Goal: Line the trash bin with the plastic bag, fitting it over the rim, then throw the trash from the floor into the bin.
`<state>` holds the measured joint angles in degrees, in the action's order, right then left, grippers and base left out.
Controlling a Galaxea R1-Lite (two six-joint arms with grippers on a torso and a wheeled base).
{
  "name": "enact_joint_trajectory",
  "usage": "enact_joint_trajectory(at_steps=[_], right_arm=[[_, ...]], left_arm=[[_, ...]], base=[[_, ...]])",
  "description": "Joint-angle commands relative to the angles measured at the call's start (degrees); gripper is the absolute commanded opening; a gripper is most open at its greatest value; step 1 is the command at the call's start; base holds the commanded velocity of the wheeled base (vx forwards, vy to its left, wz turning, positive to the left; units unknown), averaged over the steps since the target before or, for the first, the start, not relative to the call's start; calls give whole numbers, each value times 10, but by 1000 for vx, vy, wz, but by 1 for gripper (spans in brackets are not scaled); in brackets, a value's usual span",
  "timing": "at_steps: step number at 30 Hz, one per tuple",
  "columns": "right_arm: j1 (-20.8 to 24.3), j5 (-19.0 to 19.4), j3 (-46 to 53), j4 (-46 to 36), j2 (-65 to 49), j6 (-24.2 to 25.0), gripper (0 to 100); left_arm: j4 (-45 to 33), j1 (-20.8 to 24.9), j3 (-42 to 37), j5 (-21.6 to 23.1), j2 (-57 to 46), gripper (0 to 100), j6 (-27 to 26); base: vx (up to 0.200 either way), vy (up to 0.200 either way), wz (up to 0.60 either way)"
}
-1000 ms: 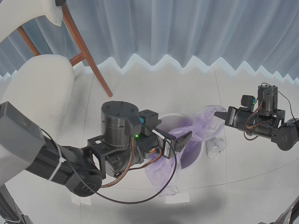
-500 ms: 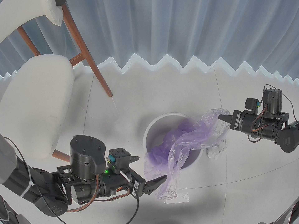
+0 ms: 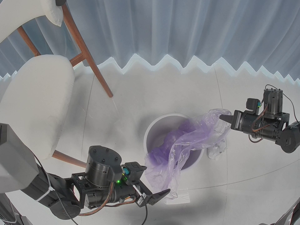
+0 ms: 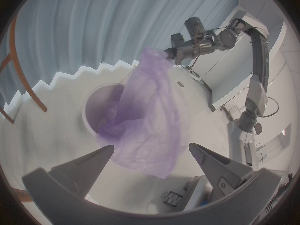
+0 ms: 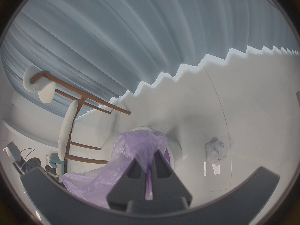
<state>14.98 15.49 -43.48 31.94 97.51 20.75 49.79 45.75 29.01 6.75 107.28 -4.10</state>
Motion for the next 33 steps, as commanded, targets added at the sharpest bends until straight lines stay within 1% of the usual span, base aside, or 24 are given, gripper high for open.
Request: enact_joint_trajectory(at_steps=[1, 3, 5, 11, 14, 16, 17, 25, 28, 29, 30, 33], right_arm=[[1, 0, 0, 1, 0, 1, 0], [0, 0, 2, 1, 0, 6, 0], [1, 0, 1, 1, 0, 8, 0], [1, 1, 4, 1, 0, 8, 0], [2, 1, 3, 1, 0, 8, 0], [4, 1, 3, 1, -1, 8, 0], [5, 0, 4, 1, -1, 8, 0], [4, 1, 7, 1, -7, 5, 0], [-2, 8, 5, 1, -19, 1, 0], [-3, 8, 5, 1, -19, 1, 0], [-8, 22, 0, 1, -20, -4, 0], [-30, 72, -14, -4, -21, -36, 0]], left_arm=[[1, -28, 10, 5, 33, 100, -14], [2, -37, 14, 18, 42, 100, -15], [2, -38, 16, 19, 47, 100, -15], [2, -10, 31, 17, 50, 100, -12], [2, -14, 32, 14, 59, 100, -12], [2, -24, 38, 13, 64, 100, -12], [2, -29, 39, 13, 65, 0, -12], [2, -49, 70, 13, 59, 0, -7], [7, -60, 77, 14, 46, 0, 26], [8, -60, 78, 13, 45, 0, 29], [20, -61, 90, 13, 42, 0, 60], [28, -61, 120, 13, 46, 0, 102]], base=[[0, 0, 0], [0, 0, 0], [0, 0, 0], [0, 0, 0], [0, 0, 0], [0, 0, 0], [0, 0, 0], [0, 0, 0], [0, 0, 0], [0, 0, 0], [0, 0, 0], [0, 0, 0]])
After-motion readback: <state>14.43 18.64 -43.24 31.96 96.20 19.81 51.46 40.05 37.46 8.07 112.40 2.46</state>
